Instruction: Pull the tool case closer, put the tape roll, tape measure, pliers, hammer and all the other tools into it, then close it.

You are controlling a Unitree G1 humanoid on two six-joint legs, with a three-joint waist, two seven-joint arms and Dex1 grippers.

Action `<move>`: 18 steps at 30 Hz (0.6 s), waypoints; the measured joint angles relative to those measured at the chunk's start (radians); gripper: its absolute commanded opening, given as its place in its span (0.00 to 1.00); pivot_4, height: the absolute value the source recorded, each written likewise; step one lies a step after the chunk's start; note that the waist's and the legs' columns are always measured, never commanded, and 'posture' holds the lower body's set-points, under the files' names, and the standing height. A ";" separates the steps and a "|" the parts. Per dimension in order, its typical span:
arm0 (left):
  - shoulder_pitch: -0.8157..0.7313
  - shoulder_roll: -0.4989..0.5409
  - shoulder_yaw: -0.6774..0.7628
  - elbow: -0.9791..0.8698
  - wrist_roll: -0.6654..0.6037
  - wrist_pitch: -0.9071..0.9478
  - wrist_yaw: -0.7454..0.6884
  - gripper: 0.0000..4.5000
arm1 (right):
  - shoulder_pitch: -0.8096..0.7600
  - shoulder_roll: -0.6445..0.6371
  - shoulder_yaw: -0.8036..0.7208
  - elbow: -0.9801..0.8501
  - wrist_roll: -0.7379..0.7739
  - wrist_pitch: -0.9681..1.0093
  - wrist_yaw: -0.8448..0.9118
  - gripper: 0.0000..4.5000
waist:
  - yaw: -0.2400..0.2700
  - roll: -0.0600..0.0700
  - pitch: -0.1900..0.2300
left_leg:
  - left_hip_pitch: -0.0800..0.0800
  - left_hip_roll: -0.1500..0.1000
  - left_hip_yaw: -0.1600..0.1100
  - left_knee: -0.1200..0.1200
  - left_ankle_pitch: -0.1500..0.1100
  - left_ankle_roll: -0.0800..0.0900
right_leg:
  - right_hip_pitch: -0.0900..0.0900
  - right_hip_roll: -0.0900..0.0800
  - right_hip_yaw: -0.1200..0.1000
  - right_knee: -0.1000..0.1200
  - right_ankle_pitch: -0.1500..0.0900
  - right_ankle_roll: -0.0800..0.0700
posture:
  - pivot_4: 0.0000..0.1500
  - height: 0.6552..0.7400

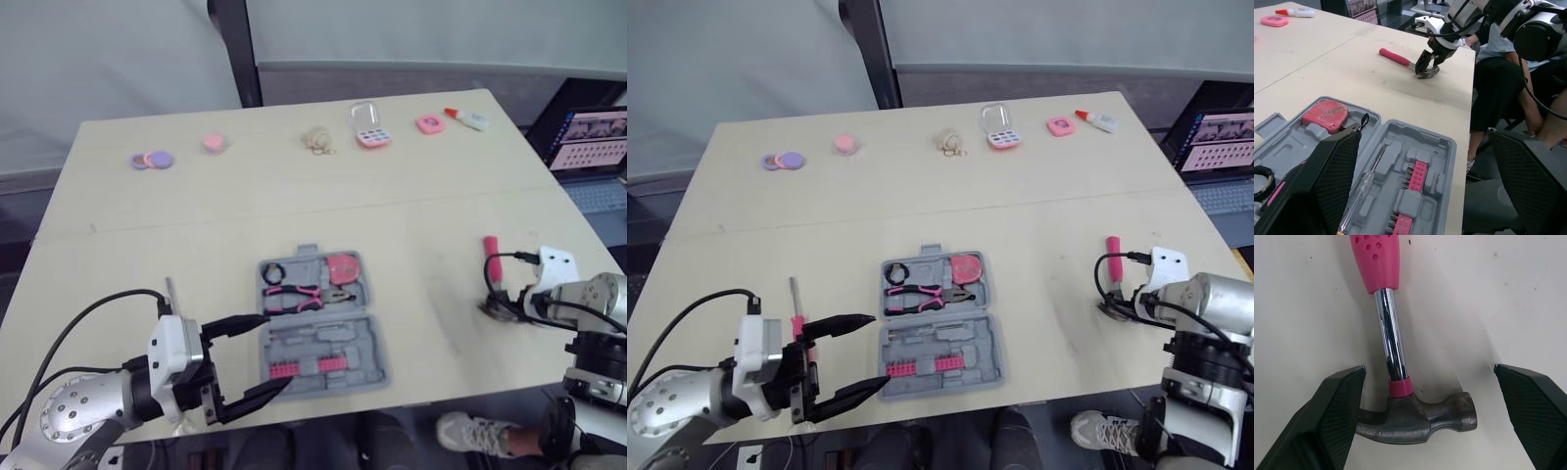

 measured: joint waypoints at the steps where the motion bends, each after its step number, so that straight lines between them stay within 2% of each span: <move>1: 0.000 0.000 -0.001 0.000 0.000 0.000 0.001 1.00 | 0.000 0.000 -0.001 0.000 -0.001 0.000 0.000 0.94 | 0.000 0.000 0.000 | 0.000 0.000 0.000 0.000 0.000 0.000 | 0.000 0.000 0.000 0.000 0.000 0.000 | 1.00 1.00; 4: -0.001 0.000 -0.006 -0.001 0.001 0.001 0.006 1.00 | 0.000 0.007 -0.003 -0.001 0.000 0.002 0.002 0.71 | 0.001 0.000 0.000 | 0.000 0.000 0.000 0.000 0.000 0.000 | 0.000 0.000 0.000 0.000 0.000 0.000 | 1.00 1.00; 6: -0.002 0.000 -0.009 -0.001 0.001 0.004 0.011 1.00 | -0.001 0.009 -0.001 -0.007 0.001 0.006 0.004 0.46 | 0.002 0.000 0.000 | 0.000 0.000 0.000 0.000 0.000 0.000 | 0.000 0.000 0.000 0.000 0.000 0.000 | 1.00 1.00; 18: 0.022 -0.002 -0.008 0.014 0.006 -0.020 -0.015 1.00 | -0.001 0.011 0.000 -0.026 0.001 0.023 0.005 0.44 | 0.001 -0.001 0.000 | 0.000 0.000 0.001 0.000 0.000 0.000 | 0.000 0.000 0.000 0.000 0.000 0.000 | 1.00 1.00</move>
